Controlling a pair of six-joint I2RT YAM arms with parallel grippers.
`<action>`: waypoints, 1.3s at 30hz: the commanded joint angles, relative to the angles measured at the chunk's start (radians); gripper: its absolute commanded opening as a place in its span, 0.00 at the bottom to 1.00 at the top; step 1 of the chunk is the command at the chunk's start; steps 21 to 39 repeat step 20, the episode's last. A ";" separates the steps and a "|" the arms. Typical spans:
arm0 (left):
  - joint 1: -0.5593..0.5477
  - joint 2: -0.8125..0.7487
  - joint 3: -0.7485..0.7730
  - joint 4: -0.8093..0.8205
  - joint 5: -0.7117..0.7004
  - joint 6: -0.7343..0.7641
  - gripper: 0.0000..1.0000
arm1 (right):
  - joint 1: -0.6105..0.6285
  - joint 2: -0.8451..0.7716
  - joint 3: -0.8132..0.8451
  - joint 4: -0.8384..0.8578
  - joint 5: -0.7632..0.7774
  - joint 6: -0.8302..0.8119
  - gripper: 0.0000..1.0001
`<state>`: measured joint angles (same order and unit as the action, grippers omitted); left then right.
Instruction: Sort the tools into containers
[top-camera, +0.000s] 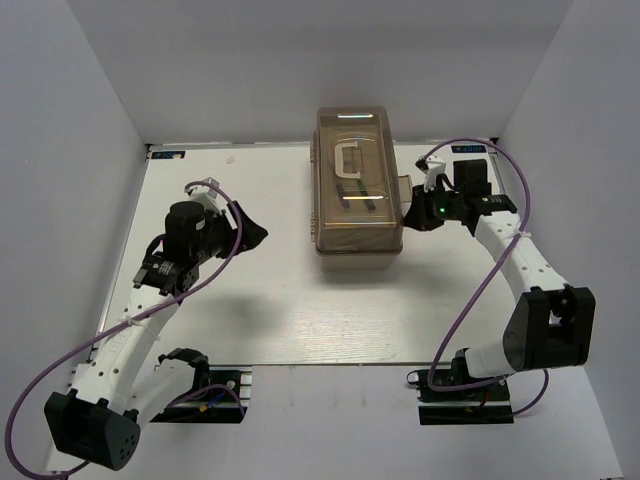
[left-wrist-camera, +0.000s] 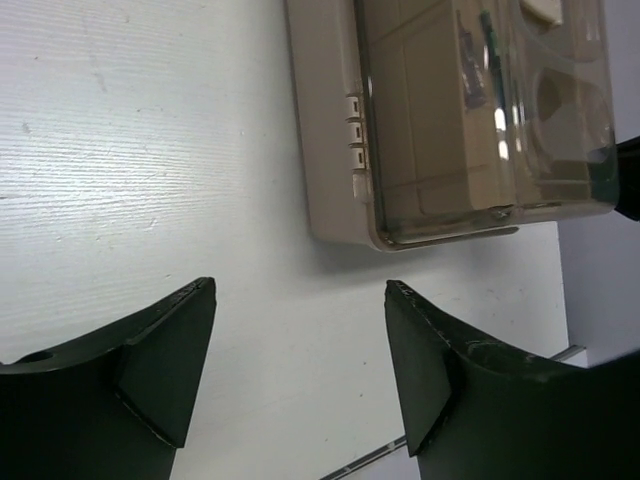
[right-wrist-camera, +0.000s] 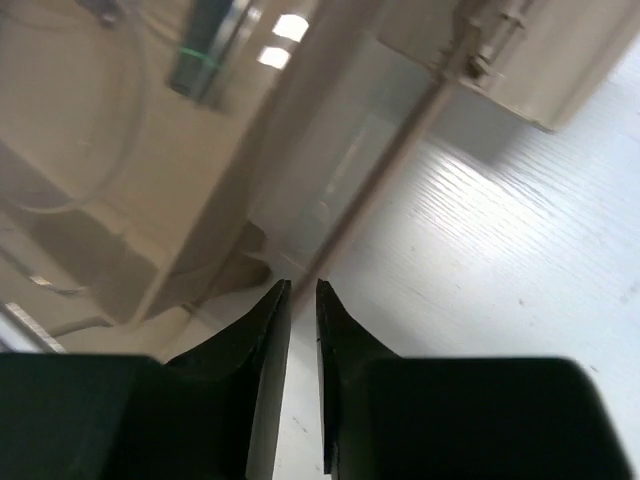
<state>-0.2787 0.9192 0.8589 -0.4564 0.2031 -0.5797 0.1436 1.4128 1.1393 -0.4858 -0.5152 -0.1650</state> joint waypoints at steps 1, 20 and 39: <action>0.004 -0.034 0.046 -0.066 -0.050 0.037 0.78 | 0.014 -0.040 0.037 -0.031 0.164 -0.030 0.23; 0.004 -0.144 0.080 -0.119 -0.022 0.168 1.00 | 0.024 -0.357 -0.081 -0.287 0.311 0.065 0.90; 0.004 -0.144 0.080 -0.119 -0.022 0.168 1.00 | 0.024 -0.357 -0.081 -0.287 0.311 0.065 0.90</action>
